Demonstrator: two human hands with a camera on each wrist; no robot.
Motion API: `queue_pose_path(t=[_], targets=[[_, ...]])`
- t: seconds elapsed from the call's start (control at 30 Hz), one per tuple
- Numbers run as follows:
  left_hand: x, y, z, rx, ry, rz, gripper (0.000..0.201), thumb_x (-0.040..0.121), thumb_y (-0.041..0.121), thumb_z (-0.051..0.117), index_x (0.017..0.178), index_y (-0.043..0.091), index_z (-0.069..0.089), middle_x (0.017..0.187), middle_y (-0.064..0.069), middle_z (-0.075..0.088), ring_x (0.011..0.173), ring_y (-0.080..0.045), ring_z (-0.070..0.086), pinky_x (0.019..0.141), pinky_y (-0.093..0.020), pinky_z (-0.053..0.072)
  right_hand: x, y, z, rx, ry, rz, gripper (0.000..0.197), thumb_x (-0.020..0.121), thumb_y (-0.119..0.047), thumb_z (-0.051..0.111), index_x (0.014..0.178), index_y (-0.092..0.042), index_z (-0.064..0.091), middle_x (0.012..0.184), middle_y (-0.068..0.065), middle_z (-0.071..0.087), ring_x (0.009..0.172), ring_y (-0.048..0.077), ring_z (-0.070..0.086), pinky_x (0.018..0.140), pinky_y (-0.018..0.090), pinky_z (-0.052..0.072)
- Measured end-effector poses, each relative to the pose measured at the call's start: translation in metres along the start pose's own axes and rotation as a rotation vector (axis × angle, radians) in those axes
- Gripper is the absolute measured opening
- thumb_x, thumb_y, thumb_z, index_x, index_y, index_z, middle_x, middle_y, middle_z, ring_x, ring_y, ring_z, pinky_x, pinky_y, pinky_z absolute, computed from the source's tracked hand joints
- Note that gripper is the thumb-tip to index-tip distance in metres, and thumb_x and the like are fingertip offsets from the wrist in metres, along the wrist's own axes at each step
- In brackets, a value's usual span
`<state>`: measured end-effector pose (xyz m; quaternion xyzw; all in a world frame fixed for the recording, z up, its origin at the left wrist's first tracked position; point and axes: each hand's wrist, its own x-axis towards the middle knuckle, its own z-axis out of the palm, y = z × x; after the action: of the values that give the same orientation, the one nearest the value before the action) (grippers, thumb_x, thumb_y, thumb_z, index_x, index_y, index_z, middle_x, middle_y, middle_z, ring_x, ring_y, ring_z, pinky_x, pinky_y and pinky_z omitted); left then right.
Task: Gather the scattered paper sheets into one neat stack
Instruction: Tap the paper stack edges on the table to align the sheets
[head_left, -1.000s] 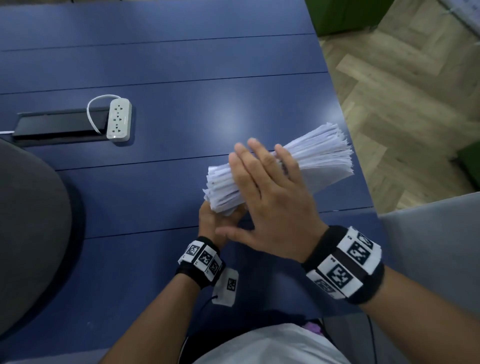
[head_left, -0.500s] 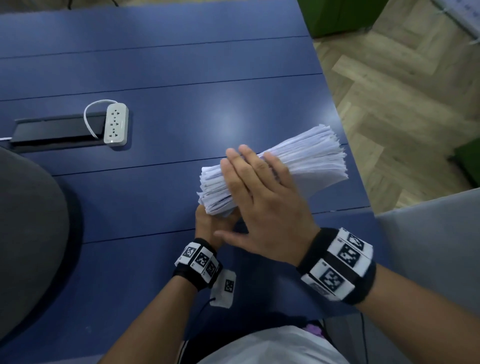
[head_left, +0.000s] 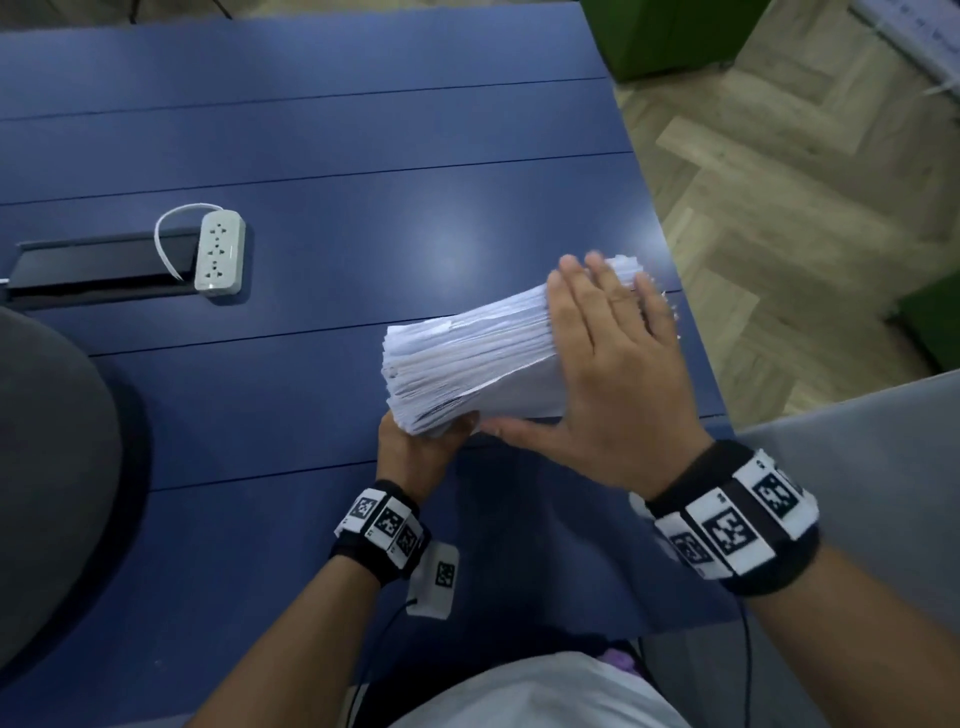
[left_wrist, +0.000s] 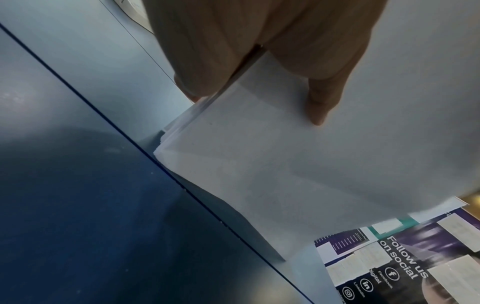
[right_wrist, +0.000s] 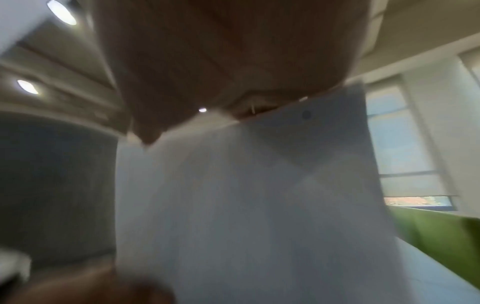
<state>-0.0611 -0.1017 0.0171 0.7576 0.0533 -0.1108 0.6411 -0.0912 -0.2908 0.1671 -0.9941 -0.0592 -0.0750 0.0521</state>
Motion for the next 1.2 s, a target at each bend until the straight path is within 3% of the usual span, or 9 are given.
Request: queue_pose_path(t=[0.17,0.3,0.47,0.6,0.67,0.83,0.93,1.07,1.2], targets=[[-0.001,0.001,0.0,-0.025,-0.018,0.001,0.032,0.066,0.038,0.083,0.094,0.049,0.071,0.098,0.019,0.075,0.098,-0.013,0.072,0.085,-0.037,0.059,-0.006,0.013,-0.014,0.057,0.14,0.022,0.122,0.077,-0.09,0.045,0.153,0.004,0.033,0.161,0.019,0.03,0.153,0.034,0.022,0.123,0.054,0.019],[-0.003,-0.001,0.003,0.071,-0.051,0.034,0.038,0.079,0.015,0.084,0.09,0.049,0.07,0.092,0.035,0.07,0.089,0.012,0.066,0.082,-0.018,0.052,-0.007,0.026,-0.005,-0.054,-0.147,-0.037,0.124,0.066,-0.092,0.056,0.151,-0.003,0.039,0.157,0.016,0.04,0.151,0.032,0.03,0.122,0.056,0.021],[-0.001,-0.006,0.005,-0.06,-0.021,0.016,0.043,0.077,0.01,0.083,0.101,0.043,0.071,0.104,0.018,0.074,0.1,-0.002,0.069,0.087,-0.026,0.056,0.01,0.068,-0.019,-0.022,-0.023,-0.042,0.124,0.056,-0.064,0.084,0.157,-0.019,0.028,0.16,0.01,0.033,0.15,0.034,0.026,0.121,0.058,0.019],[0.0,-0.002,0.004,-0.164,0.012,0.006,0.048,0.08,-0.01,0.077,0.107,0.027,0.063,0.098,0.017,0.075,0.092,0.006,0.069,0.079,-0.015,0.055,0.0,0.123,0.029,0.739,-0.143,0.359,0.148,0.047,-0.055,0.097,0.161,-0.029,0.006,0.164,-0.005,0.025,0.151,0.011,0.024,0.123,0.035,0.02],[-0.001,-0.003,0.002,-0.139,0.006,-0.008,0.043,0.08,-0.004,0.079,0.105,0.027,0.065,0.097,0.02,0.076,0.093,0.002,0.07,0.081,-0.019,0.057,-0.008,0.132,0.071,1.187,-0.246,0.502,0.15,0.043,-0.049,0.101,0.161,-0.031,0.009,0.16,-0.003,0.038,0.147,0.009,0.034,0.124,0.042,0.024],[-0.001,0.001,0.002,-0.149,-0.005,-0.013,0.038,0.082,-0.004,0.077,0.102,0.026,0.064,0.094,0.019,0.077,0.091,0.0,0.072,0.078,-0.019,0.057,0.019,0.103,0.12,1.485,-0.368,0.465,0.106,0.051,-0.024,0.098,0.142,-0.008,0.046,0.132,0.01,0.066,0.123,0.026,0.063,0.105,0.052,0.049],[0.0,0.005,0.001,-0.154,0.001,0.009,0.037,0.084,-0.005,0.075,0.1,0.026,0.064,0.089,0.023,0.076,0.087,0.004,0.071,0.074,-0.015,0.056,0.031,0.101,0.129,1.635,-0.304,0.602,0.104,0.047,-0.018,0.101,0.137,-0.005,0.05,0.121,0.021,0.071,0.114,0.04,0.067,0.1,0.057,0.051],[0.003,0.011,-0.006,-0.106,-0.016,0.023,0.03,0.081,0.004,0.081,0.1,0.025,0.07,0.095,0.016,0.078,0.092,-0.003,0.073,0.077,-0.02,0.059,0.036,0.1,0.123,1.559,-0.325,0.604,0.06,0.061,0.004,0.088,0.117,0.003,0.067,0.116,0.017,0.074,0.109,0.034,0.071,0.104,0.056,0.05],[0.009,0.029,-0.014,-0.112,-0.035,0.051,0.033,0.077,0.0,0.082,0.098,0.021,0.071,0.094,0.014,0.078,0.094,-0.006,0.074,0.08,-0.023,0.059,0.038,0.094,0.095,1.512,-0.293,0.521,0.056,0.069,-0.002,0.084,0.123,-0.003,0.066,0.12,0.009,0.074,0.113,0.027,0.07,0.101,0.045,0.054]])
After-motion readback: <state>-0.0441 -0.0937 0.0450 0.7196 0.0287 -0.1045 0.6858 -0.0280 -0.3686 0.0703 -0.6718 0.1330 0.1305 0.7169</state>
